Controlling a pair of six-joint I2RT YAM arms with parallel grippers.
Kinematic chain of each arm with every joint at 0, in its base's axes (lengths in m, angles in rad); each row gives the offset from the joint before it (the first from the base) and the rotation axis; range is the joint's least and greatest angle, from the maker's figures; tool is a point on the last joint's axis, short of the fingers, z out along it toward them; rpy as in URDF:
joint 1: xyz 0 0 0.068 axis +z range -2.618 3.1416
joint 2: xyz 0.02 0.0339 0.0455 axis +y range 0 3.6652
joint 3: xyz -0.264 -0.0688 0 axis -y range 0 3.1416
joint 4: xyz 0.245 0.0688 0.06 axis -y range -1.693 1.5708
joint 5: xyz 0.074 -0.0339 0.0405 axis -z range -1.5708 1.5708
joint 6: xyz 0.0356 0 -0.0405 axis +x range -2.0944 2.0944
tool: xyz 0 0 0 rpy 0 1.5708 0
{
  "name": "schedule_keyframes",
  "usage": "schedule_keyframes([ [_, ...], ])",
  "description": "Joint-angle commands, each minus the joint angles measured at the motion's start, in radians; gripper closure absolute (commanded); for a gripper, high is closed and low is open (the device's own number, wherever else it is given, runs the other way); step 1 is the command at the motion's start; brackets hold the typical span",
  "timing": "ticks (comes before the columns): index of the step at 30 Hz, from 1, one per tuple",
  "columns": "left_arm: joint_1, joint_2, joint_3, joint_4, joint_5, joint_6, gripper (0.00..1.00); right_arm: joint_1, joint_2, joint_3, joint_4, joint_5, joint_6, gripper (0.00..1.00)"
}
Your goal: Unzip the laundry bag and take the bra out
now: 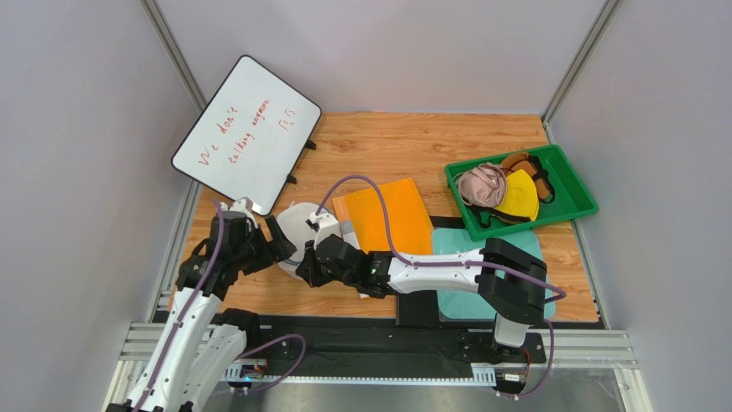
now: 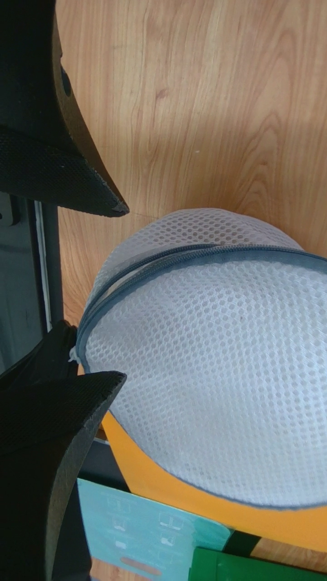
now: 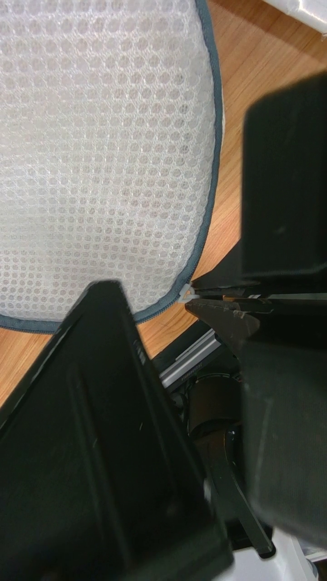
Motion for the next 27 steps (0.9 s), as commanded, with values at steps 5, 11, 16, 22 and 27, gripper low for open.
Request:
schedule_keyframes([
  [5,-0.013,-0.012,-0.079,0.155,0.096,-0.102,0.48,0.002,0.001,0.021,0.045,-0.004,0.009,1.00],
  [11,-0.013,0.037,-0.085,0.187,0.107,-0.090,0.76,0.002,-0.007,0.010,0.048,-0.015,0.003,1.00],
  [16,-0.012,0.066,-0.070,0.203,0.087,-0.070,1.00,0.002,-0.019,-0.016,0.046,-0.010,-0.002,1.00],
  [22,-0.013,0.117,-0.019,0.204,0.067,-0.032,1.00,0.002,-0.042,-0.066,0.045,-0.002,0.006,1.00],
  [27,-0.012,0.163,0.007,0.212,0.076,-0.014,1.00,0.000,-0.065,-0.112,0.046,0.013,0.010,1.00],
])
